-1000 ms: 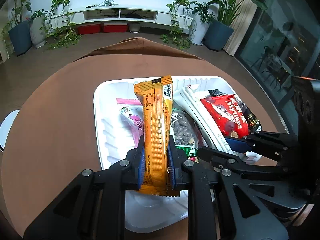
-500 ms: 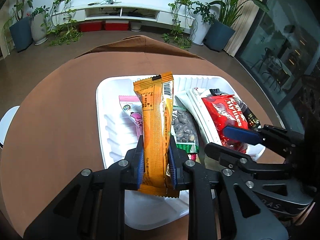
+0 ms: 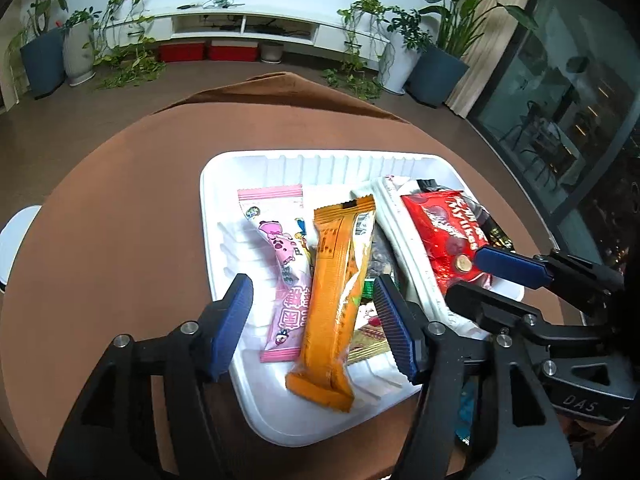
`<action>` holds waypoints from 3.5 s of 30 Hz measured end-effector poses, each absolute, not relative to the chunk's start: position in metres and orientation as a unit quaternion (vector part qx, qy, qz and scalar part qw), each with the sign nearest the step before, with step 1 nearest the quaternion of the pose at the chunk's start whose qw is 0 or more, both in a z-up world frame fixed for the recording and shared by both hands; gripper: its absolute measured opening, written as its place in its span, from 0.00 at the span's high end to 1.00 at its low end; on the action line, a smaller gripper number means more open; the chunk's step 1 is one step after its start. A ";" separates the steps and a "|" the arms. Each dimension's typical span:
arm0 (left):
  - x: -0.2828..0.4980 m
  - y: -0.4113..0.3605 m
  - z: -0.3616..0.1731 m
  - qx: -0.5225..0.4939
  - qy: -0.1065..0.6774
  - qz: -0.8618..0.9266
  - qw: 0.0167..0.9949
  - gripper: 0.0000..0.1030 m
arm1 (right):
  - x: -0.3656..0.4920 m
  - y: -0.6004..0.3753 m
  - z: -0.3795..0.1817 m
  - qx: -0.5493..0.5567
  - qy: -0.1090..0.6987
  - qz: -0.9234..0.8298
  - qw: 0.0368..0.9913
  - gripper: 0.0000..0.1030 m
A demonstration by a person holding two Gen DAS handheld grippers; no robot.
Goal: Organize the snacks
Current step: 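Withdraw both tools from the tray toward the remaining snacks, then grasp the white sachet with the left gripper while the right gripper grasps the blue-white cake packet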
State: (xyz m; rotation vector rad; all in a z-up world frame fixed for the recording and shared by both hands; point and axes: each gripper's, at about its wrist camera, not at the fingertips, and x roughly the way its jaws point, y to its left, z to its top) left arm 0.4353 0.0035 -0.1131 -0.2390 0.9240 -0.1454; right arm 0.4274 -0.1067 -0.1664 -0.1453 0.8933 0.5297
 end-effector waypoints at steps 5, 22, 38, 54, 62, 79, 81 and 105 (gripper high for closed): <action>0.433 0.007 -0.110 -0.121 0.439 -0.064 0.888 0.41 | 0.420 -0.110 -0.163 -0.068 0.421 0.256 0.868 0.52; 0.336 -0.001 -0.071 -0.065 0.379 -0.076 0.920 0.00 | 0.379 -0.185 -0.114 0.071 0.342 0.257 0.901 0.10; 0.192 -0.006 -0.111 -0.155 0.428 -0.046 0.889 0.00 | 0.226 -0.255 -0.170 0.172 0.378 0.235 0.879 0.09; 0.201 -0.037 -0.115 -0.119 0.457 -0.053 0.880 0.00 | 0.163 -0.239 -0.207 0.142 0.397 0.250 0.872 0.09; 0.256 -0.050 -0.121 -0.086 0.486 -0.041 0.869 0.00 | 0.163 -0.236 -0.208 0.140 0.398 0.253 0.871 0.09; 0.278 -0.063 -0.152 0.004 0.519 -0.032 0.854 0.07 | 0.164 -0.234 -0.211 0.130 0.402 0.255 0.870 0.09; 0.276 -0.061 -0.152 0.005 0.515 -0.033 0.856 0.13 | 0.164 -0.233 -0.212 0.126 0.404 0.253 0.870 0.09; 0.251 -0.065 -0.139 -0.002 0.495 -0.079 0.865 0.72 | 0.166 -0.236 -0.206 0.124 0.406 0.230 0.876 0.09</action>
